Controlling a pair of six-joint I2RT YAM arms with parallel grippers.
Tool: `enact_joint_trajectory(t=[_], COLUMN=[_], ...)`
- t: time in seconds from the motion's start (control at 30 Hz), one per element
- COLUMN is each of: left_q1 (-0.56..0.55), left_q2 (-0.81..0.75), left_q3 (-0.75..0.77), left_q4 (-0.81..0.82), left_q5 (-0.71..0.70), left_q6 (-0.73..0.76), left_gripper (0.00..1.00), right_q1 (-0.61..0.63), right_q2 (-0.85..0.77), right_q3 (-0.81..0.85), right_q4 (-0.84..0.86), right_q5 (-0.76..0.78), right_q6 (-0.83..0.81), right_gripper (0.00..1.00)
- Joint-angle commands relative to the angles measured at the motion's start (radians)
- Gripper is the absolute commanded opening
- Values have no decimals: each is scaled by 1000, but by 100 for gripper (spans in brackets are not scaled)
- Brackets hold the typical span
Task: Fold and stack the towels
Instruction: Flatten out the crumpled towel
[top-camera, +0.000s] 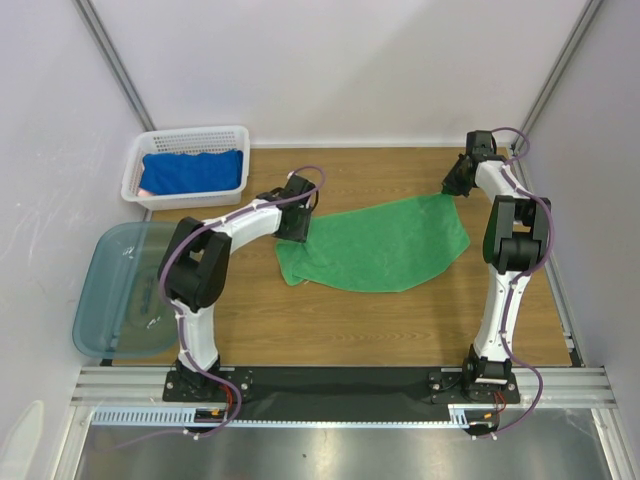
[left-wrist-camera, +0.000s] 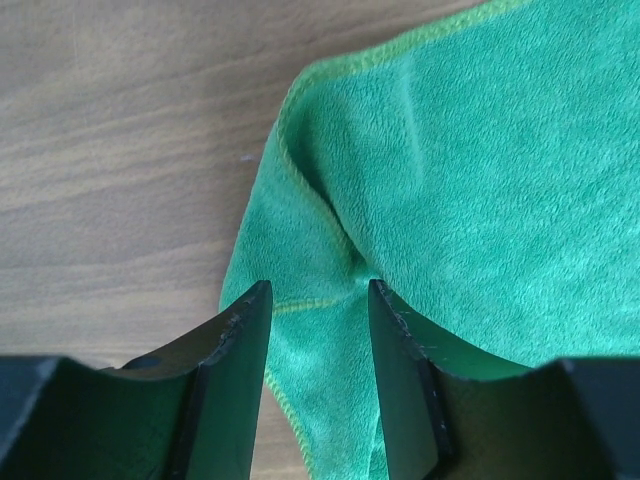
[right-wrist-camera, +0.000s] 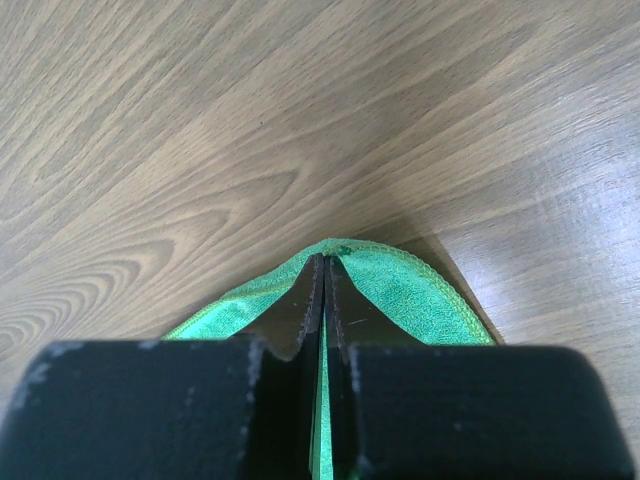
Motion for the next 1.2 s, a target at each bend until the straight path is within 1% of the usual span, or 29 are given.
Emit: enact_joint_trajectory(t=[0.0,0.07,0.27,0.37,0.4,0.47,0.5,0.57,0.6,0.7,0.87,1.03,1.17], left_q1=[-1,-1,-1,-1,-1,-1,1,1,1,2,1,4,5], left_q2=[12,21,46,53,52,46,44,34,30,8,-83,-181,-224], left_q3=[43,43,52,58,61,68,69,74,80,94,98,52,-3], left_q4=[26,28,14,8,6,0,0,-1,-11,-27,-49,-40,-32], left_q5=[-14,-13,-27,-53,-62,-86,-93,-114,-122,-131,-131,-85,-44], left_q6=[5,8,1,-3,-5,-6,-6,-6,-6,9,64,152,158], left_gripper=[49,49,43,38,33,28,20,10,0,0,0,1,1], right_q1=[-4,-4,-4,-6,-6,-6,-6,-6,-6,-6,-7,-14,-15], right_q2=[-11,-11,-10,-7,-7,-7,-7,-7,-7,-10,-57,-108,-131], right_q3=[18,18,22,27,30,33,33,36,36,45,55,50,43], right_q4=[3,3,3,3,3,4,3,3,3,1,0,3,-9], right_q5=[12,12,11,12,12,14,12,11,11,6,14,17,6], right_q6=[1,2,-2,-2,-2,-4,-2,1,1,1,-8,-19,-22], right_gripper=[0,0,0,0,0,0,0,0,0,0,0,0,0])
